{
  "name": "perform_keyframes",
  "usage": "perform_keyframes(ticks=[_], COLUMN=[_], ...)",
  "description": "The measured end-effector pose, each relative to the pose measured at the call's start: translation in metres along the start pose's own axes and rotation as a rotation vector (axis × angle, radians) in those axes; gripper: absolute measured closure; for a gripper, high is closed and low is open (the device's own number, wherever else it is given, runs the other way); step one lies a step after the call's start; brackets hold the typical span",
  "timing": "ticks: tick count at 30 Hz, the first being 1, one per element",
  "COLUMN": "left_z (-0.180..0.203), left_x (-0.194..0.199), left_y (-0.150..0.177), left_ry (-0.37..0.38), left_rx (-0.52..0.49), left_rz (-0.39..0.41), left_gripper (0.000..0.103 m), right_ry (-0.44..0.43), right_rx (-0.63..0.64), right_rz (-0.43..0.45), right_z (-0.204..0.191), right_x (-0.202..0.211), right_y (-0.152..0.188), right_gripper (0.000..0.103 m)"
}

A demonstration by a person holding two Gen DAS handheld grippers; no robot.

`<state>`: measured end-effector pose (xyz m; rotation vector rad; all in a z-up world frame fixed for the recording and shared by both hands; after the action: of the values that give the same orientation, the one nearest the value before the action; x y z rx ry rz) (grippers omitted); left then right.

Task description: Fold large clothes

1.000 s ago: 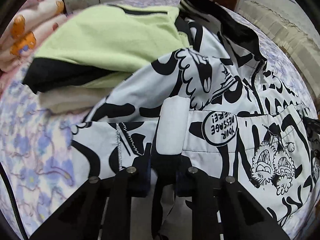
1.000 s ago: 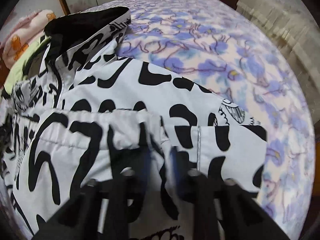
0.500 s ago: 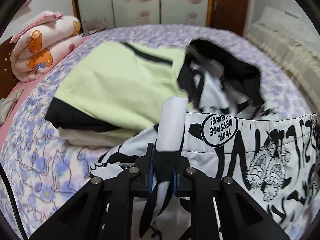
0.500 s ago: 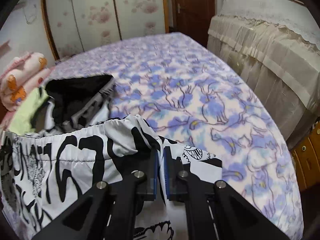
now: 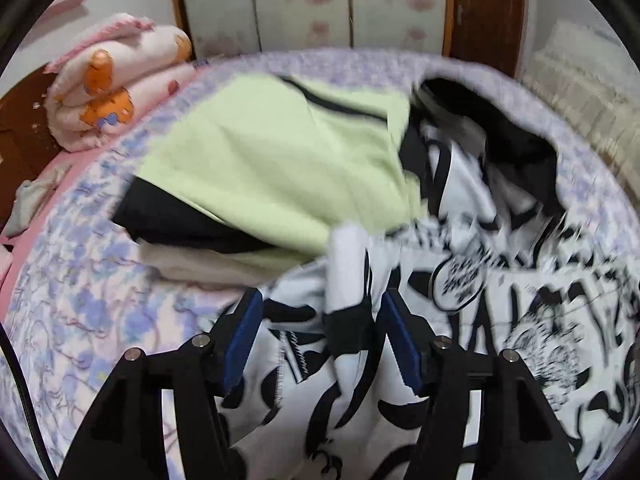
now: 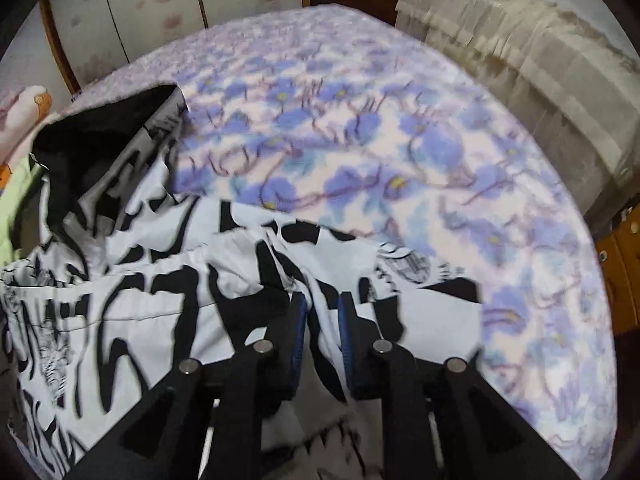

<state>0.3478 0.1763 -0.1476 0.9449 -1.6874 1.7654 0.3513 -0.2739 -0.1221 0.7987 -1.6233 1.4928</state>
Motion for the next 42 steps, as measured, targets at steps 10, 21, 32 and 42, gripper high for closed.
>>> perform_keyframes(ticks=[10,21,32,42], left_z=[0.083,0.034,0.031,0.081], left_x=[0.04,-0.022,0.013,0.086], left_y=[0.054,0.101,0.104,0.162], left_ry=[0.119,-0.078,-0.043,0.113], left_rx=[-0.066,-0.017,-0.003,-0.015], left_rz=[0.004,-0.121,-0.139,-0.038], left_gripper=[0.043,0.047,0.049,0.039], right_ry=[-0.119,0.142,0.038,-0.306], right_rx=[0.263,0.134,0.012,0.179], right_rz=[0.101,0.017,-0.002,-0.01], right_z=[-0.137,-0.034,0.023,-0.135], right_x=[0.046,-0.018,0.029,0.078], right_y=[0.047,0.074,0.088,0.167], right_gripper=[0.07,0.066,0.095,0.064])
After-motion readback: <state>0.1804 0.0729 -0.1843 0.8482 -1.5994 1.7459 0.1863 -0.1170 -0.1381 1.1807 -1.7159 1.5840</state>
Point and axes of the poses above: each gripper's, at about its wrist camera, not at the fingertips, and x roughly against the way its jaws point, z to its right, y to its underside, the point moved 4 cm from there along -x, roughly the way its jaws point, and after that the axes turned 2 degrees about -z, right-handed, at the moved point
